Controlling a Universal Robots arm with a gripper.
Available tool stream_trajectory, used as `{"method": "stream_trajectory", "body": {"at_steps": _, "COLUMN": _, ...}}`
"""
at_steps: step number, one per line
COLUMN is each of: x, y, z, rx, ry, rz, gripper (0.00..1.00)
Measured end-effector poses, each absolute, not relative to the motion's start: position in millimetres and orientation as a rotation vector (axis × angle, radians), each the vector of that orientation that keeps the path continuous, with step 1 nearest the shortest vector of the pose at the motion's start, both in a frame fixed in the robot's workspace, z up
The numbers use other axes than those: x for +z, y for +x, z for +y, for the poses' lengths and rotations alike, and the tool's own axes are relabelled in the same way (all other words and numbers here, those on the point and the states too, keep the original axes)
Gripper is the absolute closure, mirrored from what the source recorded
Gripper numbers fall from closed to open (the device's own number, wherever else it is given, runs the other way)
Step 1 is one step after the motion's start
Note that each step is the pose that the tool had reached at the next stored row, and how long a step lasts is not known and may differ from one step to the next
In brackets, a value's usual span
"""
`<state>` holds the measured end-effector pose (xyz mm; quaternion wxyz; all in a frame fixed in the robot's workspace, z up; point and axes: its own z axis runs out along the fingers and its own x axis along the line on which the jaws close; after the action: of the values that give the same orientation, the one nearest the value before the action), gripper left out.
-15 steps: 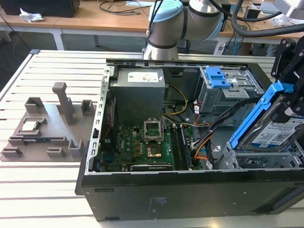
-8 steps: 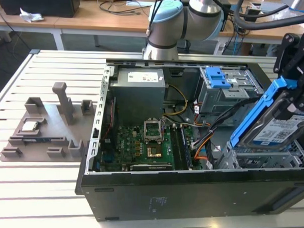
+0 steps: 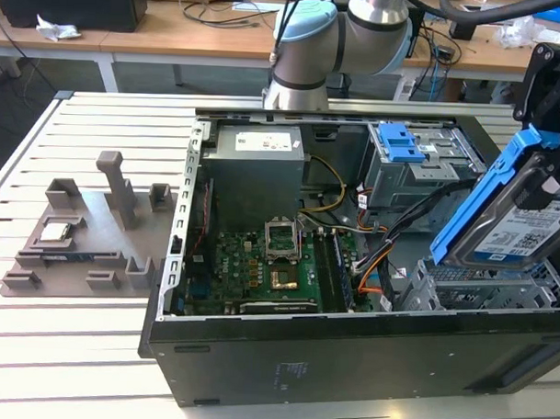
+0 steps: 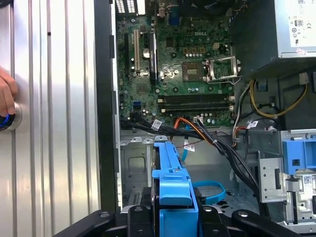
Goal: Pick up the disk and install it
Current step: 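Insert the disk into the insertion slot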
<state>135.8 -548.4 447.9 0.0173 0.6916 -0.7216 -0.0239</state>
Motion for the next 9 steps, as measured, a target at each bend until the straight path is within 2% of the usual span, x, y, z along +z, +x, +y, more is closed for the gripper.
{"method": "stream_trajectory", "body": {"at_steps": 9, "x": 442.9, "y": 136.4, "z": -548.4, "rx": -0.068, "ry": 2.146, "rz": -2.239, "gripper": 0.63}}
